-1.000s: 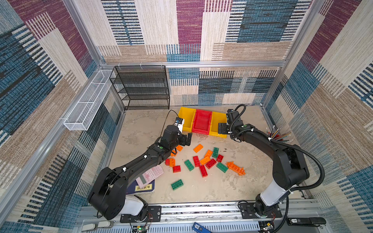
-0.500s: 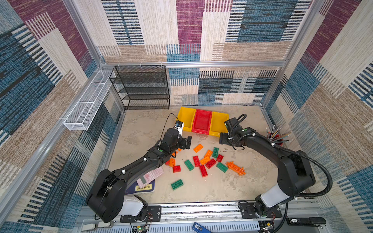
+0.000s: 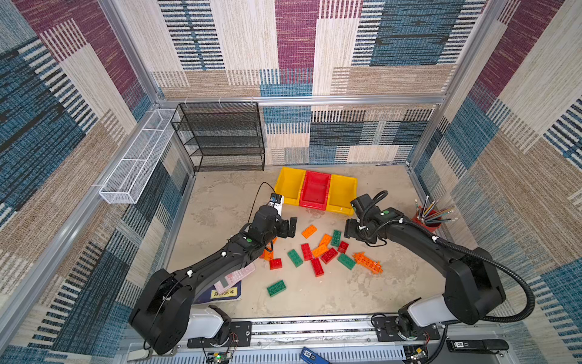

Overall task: Sort the legos into containers by color
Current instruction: 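Move the right gripper over the bricks while the left arm rises toward the bins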

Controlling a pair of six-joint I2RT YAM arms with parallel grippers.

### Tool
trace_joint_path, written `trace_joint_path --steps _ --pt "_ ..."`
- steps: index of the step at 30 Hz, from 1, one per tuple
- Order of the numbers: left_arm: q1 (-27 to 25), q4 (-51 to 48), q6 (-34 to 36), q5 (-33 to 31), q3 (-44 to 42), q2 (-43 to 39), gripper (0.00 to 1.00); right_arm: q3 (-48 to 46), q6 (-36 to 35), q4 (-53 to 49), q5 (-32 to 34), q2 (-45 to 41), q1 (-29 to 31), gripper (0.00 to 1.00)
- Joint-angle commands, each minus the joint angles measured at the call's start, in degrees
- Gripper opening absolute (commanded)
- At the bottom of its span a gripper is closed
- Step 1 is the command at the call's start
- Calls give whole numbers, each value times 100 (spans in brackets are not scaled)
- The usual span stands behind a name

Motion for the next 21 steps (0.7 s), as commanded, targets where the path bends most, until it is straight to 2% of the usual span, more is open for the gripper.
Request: trace_joint_path --steps 1,21 --pt "-37 52 -138 -16 -5 -20 99 20 122 85 -252 53 72 70" --pt "-318 -89 -244 -227 -259 -260 99 -83 378 36 -455 479 465 67"
